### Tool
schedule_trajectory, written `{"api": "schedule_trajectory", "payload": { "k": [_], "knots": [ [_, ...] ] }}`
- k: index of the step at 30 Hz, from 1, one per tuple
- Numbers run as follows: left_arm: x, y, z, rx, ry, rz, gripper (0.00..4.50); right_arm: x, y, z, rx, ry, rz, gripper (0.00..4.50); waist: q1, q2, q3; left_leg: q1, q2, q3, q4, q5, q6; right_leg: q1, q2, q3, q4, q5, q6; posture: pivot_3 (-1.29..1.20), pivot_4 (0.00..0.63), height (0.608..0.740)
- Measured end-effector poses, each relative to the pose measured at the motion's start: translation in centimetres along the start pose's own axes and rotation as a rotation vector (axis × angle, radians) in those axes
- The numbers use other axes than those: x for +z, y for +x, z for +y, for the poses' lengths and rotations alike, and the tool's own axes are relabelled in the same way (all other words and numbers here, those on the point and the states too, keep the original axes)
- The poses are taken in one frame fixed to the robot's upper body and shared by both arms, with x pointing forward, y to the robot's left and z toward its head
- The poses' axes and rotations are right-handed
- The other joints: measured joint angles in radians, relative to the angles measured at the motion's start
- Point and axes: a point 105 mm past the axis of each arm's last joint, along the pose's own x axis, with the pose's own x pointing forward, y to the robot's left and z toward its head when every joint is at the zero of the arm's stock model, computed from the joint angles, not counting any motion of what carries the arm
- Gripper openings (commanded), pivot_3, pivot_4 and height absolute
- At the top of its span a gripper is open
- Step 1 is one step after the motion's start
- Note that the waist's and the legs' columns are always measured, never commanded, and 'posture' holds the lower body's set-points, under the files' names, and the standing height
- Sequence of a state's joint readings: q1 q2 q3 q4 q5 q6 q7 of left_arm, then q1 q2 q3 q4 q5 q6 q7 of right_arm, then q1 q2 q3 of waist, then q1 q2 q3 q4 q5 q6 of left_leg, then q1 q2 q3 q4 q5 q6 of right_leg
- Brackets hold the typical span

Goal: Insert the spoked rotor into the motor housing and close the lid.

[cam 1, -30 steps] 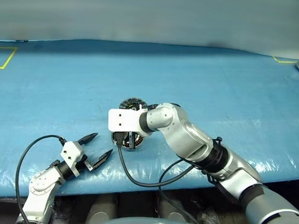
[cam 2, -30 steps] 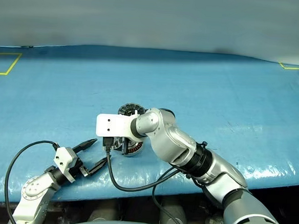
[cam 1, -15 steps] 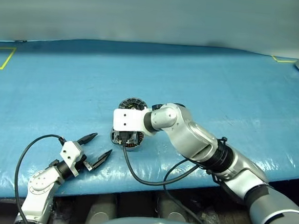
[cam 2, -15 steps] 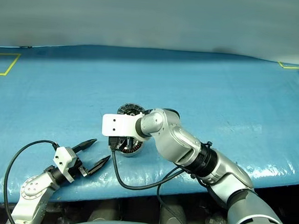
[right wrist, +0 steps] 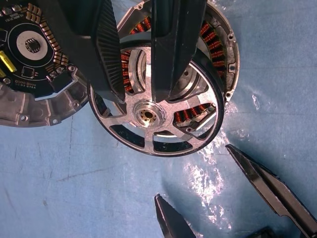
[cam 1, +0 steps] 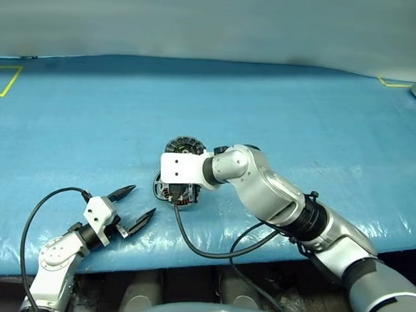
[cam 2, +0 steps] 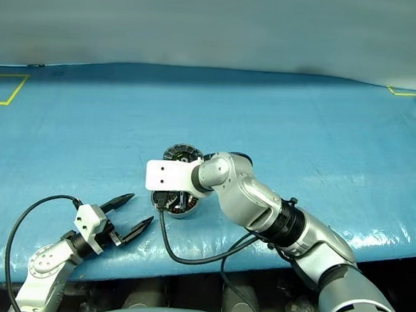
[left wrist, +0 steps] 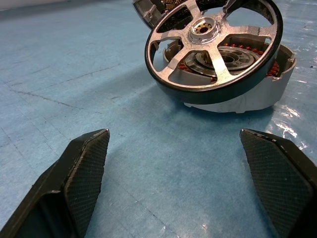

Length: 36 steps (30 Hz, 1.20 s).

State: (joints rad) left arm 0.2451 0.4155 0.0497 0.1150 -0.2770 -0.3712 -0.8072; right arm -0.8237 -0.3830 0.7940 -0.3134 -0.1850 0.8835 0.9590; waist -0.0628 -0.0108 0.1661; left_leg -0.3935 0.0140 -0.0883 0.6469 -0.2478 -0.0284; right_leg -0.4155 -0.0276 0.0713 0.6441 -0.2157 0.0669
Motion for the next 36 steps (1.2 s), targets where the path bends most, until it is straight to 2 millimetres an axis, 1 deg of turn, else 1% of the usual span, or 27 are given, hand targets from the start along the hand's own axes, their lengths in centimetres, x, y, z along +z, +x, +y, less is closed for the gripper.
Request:
{"api": "schedule_trajectory", "payload": {
  "k": [5, 11, 12, 14, 16, 29, 36],
  "knots": [
    [0.1, 0.2, 0.1, -0.002, 0.000, 0.002, 4.50, -0.2, 0.0, 0.2, 0.003, 0.004, 0.002, 0.91, 0.000, 0.000, 0.000, 0.000, 0.000, 0.000, 0.000, 0.000, 0.000, 0.000, 0.000, 0.000, 0.000, 0.000, 0.000, 0.00, 0.150, 0.740],
    [0.2, 0.3, 0.3, -0.006, 0.007, 0.003, 4.50, -1.0, 0.0, 0.4, 0.007, 0.030, 0.027, 0.91, 0.000, 0.000, 0.000, 0.000, 0.000, 0.000, 0.000, 0.000, 0.000, 0.000, 0.000, 0.000, 0.000, 0.000, 0.000, 0.00, 0.150, 0.740],
    [0.2, 0.3, 0.3, -0.006, 0.008, 0.003, 4.50, -1.1, 0.0, 0.5, 0.008, 0.035, 0.030, 0.53, 0.000, 0.000, 0.000, 0.000, 0.000, 0.000, 0.000, 0.000, 0.000, 0.000, 0.000, 0.000, 0.000, 0.000, 0.000, 0.00, 0.150, 0.740],
    [0.1, 0.3, 0.3, -0.006, 0.008, 0.005, 4.50, -1.3, -0.1, 0.4, 0.000, 0.037, 0.035, 0.04, -0.001, 0.000, 0.000, 0.000, 0.000, 0.000, 0.000, 0.000, 0.000, 0.000, 0.000, 0.000, 0.000, 0.000, 0.000, 0.00, 0.150, 0.740],
    [0.2, 0.3, 0.4, -0.007, 0.010, 0.004, 4.50, -1.3, -0.4, -0.2, -0.029, 0.042, 0.030, 0.04, -0.002, 0.000, 0.000, 0.000, 0.000, 0.000, 0.000, 0.000, 0.000, 0.000, 0.000, 0.000, 0.000, 0.000, 0.000, 0.00, 0.150, 0.740],
    [0.1, 0.4, 0.7, -0.023, 0.016, 0.013, 4.50, -1.4, -0.7, 0.3, -0.043, 0.081, 0.014, 0.04, -0.003, 0.000, 0.000, 0.000, 0.000, 0.000, 0.000, 0.000, 0.000, 0.000, 0.000, 0.000, 0.000, 0.000, 0.000, 0.00, 0.150, 0.740],
    [0.1, 0.4, 0.7, -0.026, 0.016, 0.015, 4.50, -1.7, -1.2, 0.5, -0.096, 0.087, 0.000, 0.04, -0.002, 0.000, 0.000, 0.000, 0.000, 0.000, 0.000, 0.000, 0.000, 0.000, 0.000, 0.000, 0.000, 0.000, 0.000, 0.00, 0.150, 0.740]
  ]
}}
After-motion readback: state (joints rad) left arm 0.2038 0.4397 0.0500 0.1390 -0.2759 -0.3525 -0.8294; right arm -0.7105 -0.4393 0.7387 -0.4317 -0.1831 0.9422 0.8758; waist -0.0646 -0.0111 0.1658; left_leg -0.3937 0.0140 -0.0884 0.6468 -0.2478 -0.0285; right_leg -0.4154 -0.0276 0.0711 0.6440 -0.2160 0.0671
